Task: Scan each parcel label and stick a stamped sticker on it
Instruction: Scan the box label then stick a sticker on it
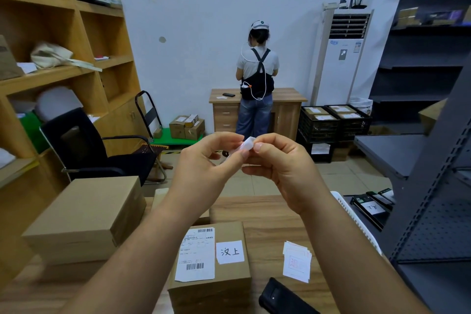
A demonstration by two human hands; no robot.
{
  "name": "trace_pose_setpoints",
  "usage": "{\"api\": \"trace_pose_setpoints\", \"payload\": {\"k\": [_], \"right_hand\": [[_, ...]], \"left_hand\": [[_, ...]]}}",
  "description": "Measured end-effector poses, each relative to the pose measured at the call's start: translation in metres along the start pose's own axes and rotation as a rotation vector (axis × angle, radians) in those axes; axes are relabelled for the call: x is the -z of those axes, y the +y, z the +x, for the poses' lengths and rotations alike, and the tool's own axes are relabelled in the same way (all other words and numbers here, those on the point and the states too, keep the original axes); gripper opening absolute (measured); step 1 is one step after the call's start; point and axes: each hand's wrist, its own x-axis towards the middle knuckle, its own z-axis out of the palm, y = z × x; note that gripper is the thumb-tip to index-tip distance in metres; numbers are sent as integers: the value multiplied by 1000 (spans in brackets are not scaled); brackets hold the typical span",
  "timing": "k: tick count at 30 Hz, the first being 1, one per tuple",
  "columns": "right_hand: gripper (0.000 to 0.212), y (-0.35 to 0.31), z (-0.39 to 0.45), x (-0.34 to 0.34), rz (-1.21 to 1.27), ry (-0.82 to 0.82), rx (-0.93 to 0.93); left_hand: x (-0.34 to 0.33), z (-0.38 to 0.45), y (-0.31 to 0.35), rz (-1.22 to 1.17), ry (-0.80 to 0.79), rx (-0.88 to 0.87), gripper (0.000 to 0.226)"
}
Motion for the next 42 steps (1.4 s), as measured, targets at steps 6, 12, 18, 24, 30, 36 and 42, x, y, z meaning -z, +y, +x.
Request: {"api": "trace_pose_setpoints", "payload": {"k": [6, 12, 18, 24, 30, 36, 42], "right_hand": [[12, 1, -1, 3, -107, 11, 40], [11, 3, 0, 9, -201, -28, 69], [18, 4, 2, 6, -189, -43, 105], [11, 18, 14, 1, 93, -15, -43], [29, 34, 35, -22, 70, -1, -62], [9, 46, 63, -47, -114, 83, -37], [13, 53, 78, -43, -133, 195, -61]], "left_hand": [[0, -1, 0, 89, -42, -42, 11], [2, 3, 0, 132, -47, -160, 23], [1, 5, -1, -122, -14, 50, 14], [4, 12, -15, -420, 107, 389, 17], [16, 18, -39, -358, 102, 329, 16], [36, 41, -69, -356, 54, 352, 19], [27, 61, -89, -388, -32, 376, 16]]}}
